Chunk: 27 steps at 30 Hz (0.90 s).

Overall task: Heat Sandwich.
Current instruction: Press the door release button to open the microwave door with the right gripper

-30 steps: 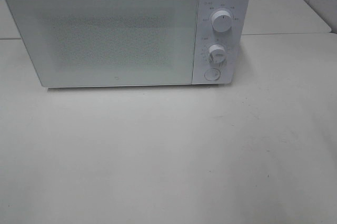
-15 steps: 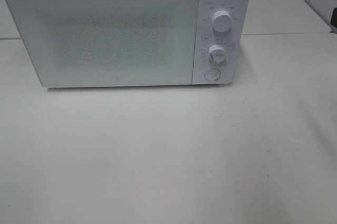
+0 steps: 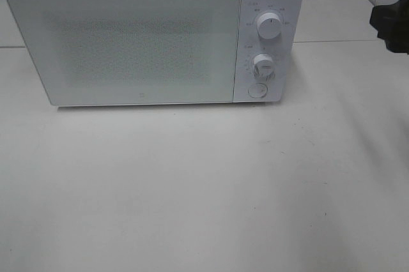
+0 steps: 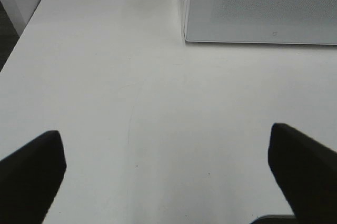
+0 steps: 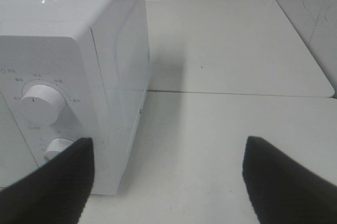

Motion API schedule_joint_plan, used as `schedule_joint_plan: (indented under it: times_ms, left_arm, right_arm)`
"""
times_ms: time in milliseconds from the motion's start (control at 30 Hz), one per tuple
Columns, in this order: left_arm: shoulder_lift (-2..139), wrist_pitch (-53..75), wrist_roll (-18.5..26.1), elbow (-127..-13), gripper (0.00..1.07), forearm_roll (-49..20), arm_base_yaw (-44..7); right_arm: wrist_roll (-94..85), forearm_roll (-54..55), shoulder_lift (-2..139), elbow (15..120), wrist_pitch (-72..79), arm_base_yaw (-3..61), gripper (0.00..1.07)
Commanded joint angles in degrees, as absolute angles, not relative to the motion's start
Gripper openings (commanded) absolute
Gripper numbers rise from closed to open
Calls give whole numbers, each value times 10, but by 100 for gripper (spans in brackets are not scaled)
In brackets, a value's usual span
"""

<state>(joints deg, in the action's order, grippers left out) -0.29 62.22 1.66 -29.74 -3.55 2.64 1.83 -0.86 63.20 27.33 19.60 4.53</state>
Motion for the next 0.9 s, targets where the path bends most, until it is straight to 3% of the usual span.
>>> schedule_joint_plan:
  times_ms: [33,200,400,900]
  left_arm:
    - [-6,615,14,-295,98,-36,28]
    - [-6,615,14,-295,98,-36,28]
    - [-6,615,14,-295,98,-36,28]
    - [-6,615,14,-295,98,-36,28]
  right_arm:
    - [-10,11,659,259,273,44,74]
    - [-69,80,698,232,340,53,74]
    - [-166,201,754,215,414,137,74]
    - [-202,366,886,218,551,309,74]
